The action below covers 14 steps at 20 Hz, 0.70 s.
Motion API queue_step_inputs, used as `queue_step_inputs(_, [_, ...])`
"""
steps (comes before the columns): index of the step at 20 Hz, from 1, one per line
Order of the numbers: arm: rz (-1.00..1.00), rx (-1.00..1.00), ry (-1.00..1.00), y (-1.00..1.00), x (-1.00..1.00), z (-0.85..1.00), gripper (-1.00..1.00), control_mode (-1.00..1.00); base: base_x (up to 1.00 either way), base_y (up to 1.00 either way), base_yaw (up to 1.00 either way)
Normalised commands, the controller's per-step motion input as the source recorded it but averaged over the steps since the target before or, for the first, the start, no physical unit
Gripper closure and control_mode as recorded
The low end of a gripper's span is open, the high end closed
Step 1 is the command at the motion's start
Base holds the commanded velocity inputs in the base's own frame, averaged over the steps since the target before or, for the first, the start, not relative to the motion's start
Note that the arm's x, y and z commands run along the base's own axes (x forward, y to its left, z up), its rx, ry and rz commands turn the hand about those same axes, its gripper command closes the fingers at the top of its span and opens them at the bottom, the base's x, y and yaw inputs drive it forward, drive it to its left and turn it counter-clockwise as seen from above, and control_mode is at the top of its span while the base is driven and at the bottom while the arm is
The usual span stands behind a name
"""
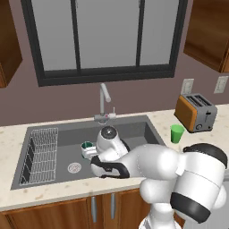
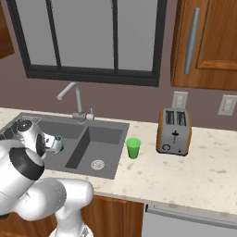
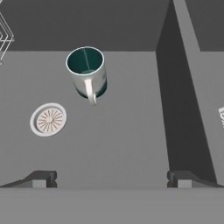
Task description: Move any existing items from the left basin to the right basin for drying. Then move the cup from the counter to the left basin of the sink for washing.
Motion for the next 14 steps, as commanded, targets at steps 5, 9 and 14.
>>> queue_step_inputs(5, [0.0, 0.0, 0.0, 0.1, 0.22, 0.0, -1.0, -1.0, 0.0, 0.0, 0.0])
queue_step_inputs(9, [0.0, 0.0, 0.0, 0.23, 0.39, 0.0, -1.0, -1.0, 0.0, 0.0, 0.0])
queue_step_inputs(14, [0.0, 0.0, 0.04, 0.3, 0.44, 0.0, -1.0, -1.0, 0.0, 0.0, 0.0])
